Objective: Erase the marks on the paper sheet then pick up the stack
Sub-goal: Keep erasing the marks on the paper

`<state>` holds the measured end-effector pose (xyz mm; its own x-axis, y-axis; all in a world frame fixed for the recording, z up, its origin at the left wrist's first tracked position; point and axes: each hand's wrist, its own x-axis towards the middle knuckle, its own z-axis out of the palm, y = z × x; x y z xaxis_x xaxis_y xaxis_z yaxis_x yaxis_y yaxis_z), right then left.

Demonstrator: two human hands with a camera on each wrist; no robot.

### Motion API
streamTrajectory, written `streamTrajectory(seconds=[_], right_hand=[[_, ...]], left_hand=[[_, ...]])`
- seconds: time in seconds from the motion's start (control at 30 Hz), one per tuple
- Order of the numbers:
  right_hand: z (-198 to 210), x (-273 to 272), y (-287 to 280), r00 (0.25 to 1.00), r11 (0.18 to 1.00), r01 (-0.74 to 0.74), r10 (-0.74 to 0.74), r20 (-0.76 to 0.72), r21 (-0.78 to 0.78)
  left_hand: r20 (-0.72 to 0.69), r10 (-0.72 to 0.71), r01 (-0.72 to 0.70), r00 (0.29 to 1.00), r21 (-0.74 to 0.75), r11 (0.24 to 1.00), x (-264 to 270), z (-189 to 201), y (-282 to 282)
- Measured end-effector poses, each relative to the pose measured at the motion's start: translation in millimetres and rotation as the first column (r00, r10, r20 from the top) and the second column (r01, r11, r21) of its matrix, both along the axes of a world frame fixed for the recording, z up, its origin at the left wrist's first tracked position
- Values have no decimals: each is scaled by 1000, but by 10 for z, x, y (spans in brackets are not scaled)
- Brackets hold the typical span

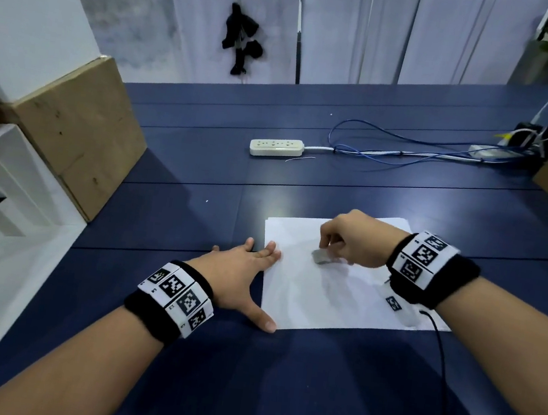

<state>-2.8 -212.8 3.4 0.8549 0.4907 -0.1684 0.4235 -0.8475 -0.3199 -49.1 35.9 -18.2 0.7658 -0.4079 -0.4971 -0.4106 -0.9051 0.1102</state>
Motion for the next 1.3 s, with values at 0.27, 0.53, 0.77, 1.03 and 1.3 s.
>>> streamTrajectory(seconds=[0.27,0.53,0.77,1.03,1.3], right_hand=[[13,-312,-51,939,985,-171,161,-304,-9],[1,-169,-69,988,998,-46,53,-144,54],[-35,-184,-69,992,997,-74,76,-104,25],[-42,-345,-133,953,986,-145,161,-258,81],[-13,-63,-72,998,998,-20,24,-59,58]], left_hand=[[2,1,-1,1000,4,1000,4,-5,7],[10,2,-2,1000,6,1000,-6,9,2],[7,-2,2,1000,18,1000,2,19,-6],[-9,9,-9,1000,11,1000,15,0,-4],[-9,9,-9,1000,16,1000,11,1,-1]])
